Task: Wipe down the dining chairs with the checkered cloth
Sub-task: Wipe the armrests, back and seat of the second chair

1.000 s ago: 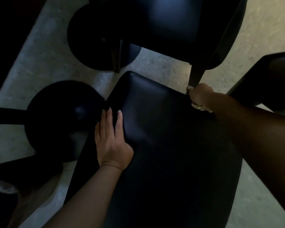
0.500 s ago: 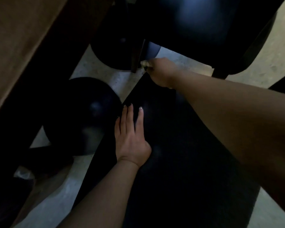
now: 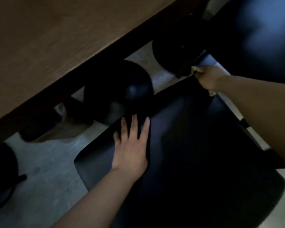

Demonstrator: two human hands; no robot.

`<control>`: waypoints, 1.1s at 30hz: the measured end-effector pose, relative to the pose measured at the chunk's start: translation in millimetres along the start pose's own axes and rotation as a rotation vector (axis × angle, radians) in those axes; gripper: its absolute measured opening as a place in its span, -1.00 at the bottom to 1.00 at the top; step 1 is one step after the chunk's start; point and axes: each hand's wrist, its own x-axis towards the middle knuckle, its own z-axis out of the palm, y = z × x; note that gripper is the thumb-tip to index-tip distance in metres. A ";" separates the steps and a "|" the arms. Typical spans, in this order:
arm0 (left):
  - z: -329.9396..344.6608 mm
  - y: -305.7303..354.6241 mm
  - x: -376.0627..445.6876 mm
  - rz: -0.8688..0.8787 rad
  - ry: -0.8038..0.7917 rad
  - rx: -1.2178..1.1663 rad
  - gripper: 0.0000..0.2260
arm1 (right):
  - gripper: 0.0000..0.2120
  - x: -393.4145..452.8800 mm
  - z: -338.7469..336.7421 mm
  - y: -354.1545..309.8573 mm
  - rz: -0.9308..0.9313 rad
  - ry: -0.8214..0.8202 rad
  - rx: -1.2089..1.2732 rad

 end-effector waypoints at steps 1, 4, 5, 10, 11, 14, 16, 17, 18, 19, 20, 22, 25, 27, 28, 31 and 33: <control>5.8 -11.3 -17.1 -0.021 -0.070 0.031 -0.01 | -0.62 2.6 -1.7 1.0 0.000 -0.017 -0.019; 22.6 -26.8 -43.2 -0.029 -0.200 0.130 0.00 | -0.63 11.8 -1.9 -1.6 0.009 -0.012 -0.032; 26.4 -25.9 -42.6 -0.030 -0.201 0.133 0.00 | -0.64 15.9 -2.1 -6.1 0.000 0.008 -0.051; 33.4 -21.1 -39.9 -0.053 -0.167 0.113 0.01 | -0.68 26.1 18.8 -58.0 -0.140 -0.127 -0.255; 33.0 -21.8 -40.5 -0.050 -0.173 0.108 0.01 | -0.68 25.5 26.5 -70.8 -0.174 -0.155 -0.287; 28.3 -22.8 -42.4 -0.037 -0.215 0.096 0.00 | -0.67 18.5 46.5 -97.7 -0.217 -0.183 -0.359; 24.3 -25.9 -42.6 -0.015 -0.234 0.062 0.00 | -0.63 10.1 52.9 -109.7 -0.227 -0.191 -0.363; 21.8 -29.8 -42.4 -0.001 -0.240 0.024 -0.01 | -0.62 6.8 56.5 -116.3 -0.242 -0.192 -0.364; 19.1 -35.6 -42.9 0.015 -0.245 -0.030 -0.03 | -0.62 3.5 61.8 -123.5 -0.263 -0.195 -0.368; 17.2 -42.2 -45.9 0.025 -0.243 -0.103 -0.05 | -0.61 -0.6 68.2 -132.9 -0.291 -0.199 -0.388; 14.9 -49.0 -48.0 0.034 -0.232 -0.180 -0.09 | -0.59 -4.1 73.9 -141.0 -0.307 -0.200 -0.407; 15.1 -63.8 -61.1 0.020 -0.183 -0.321 -0.18 | -0.50 -13.0 87.4 -158.6 -0.331 -0.218 -0.443; 27.9 -86.2 -93.1 -0.050 -0.101 -0.346 -0.30 | -0.45 -27.7 105.0 -182.6 -0.398 -0.216 -0.465; 38.4 -97.6 -116.3 -0.092 -0.087 -0.342 -0.33 | -0.46 -37.0 116.0 -196.1 -0.441 -0.214 -0.463; 43.4 -102.6 -127.0 -0.111 -0.086 -0.349 -0.34 | -0.47 -43.0 121.8 -203.4 -0.461 -0.220 -0.462; 56.1 -111.1 -151.5 -0.158 -0.071 -0.391 -0.35 | -0.51 -66.4 138.9 -229.3 -0.554 -0.222 -0.451; 63.8 -112.9 -161.4 -0.192 -0.045 -0.454 -0.33 | -0.52 -84.8 152.0 -247.4 -0.607 -0.216 -0.443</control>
